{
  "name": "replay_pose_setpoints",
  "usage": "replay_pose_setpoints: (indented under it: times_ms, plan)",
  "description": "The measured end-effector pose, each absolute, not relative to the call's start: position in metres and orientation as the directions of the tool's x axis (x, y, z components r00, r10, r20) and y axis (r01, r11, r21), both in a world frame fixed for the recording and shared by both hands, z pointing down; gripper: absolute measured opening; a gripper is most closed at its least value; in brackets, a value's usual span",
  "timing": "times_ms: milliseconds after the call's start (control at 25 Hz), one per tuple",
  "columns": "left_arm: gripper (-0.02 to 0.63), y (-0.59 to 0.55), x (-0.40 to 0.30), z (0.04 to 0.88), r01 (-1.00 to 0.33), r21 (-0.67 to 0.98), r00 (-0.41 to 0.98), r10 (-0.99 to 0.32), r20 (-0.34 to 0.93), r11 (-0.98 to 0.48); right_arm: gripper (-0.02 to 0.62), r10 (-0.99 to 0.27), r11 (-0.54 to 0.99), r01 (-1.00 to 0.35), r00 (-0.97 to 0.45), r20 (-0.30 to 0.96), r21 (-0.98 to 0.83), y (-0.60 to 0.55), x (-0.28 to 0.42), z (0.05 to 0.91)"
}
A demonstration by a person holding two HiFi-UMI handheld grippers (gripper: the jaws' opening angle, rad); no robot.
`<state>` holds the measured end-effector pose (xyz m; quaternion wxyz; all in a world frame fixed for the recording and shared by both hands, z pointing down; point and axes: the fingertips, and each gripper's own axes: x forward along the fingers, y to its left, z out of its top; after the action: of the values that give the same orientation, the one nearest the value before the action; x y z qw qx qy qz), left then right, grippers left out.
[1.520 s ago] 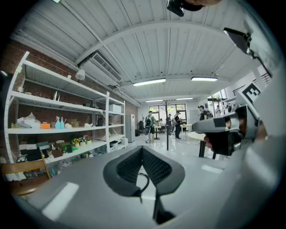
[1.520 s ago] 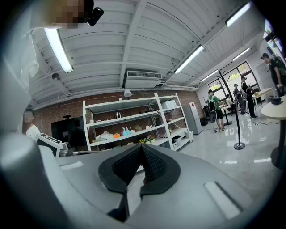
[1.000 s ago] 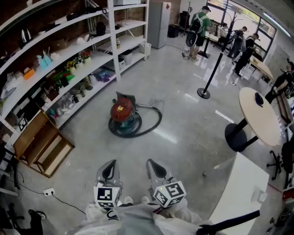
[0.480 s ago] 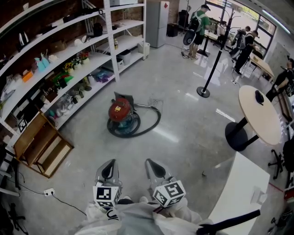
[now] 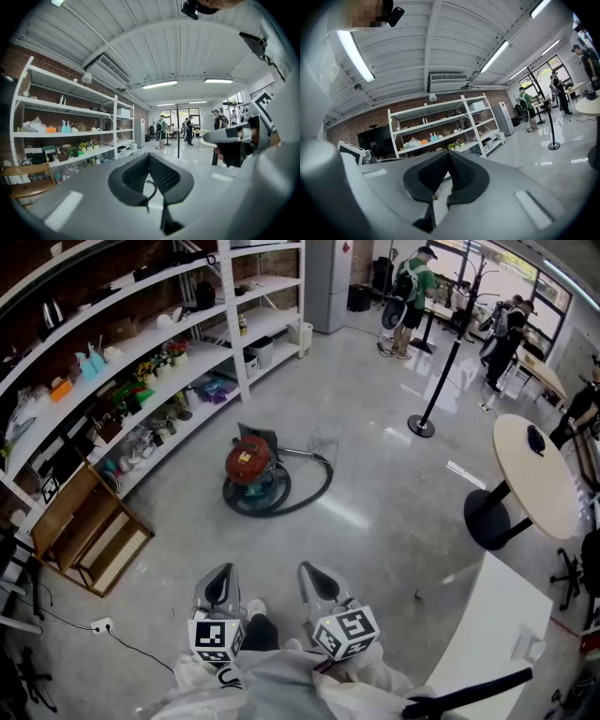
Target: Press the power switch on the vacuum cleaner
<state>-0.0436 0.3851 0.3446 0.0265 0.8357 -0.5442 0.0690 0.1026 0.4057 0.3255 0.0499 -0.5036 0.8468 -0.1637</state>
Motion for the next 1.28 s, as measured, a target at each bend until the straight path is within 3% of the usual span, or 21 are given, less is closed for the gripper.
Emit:
replay_pose_setpoints:
  times_ms: [1280]
  plan:
    - [0.000,0.271,-0.086,0.367,-0.915,0.016,0.399,-0.899,0.181,-0.403,0.000,-0.863,0.412,-0.854,-0.478,0.166,-0.317,0.288,0.060,0.342]
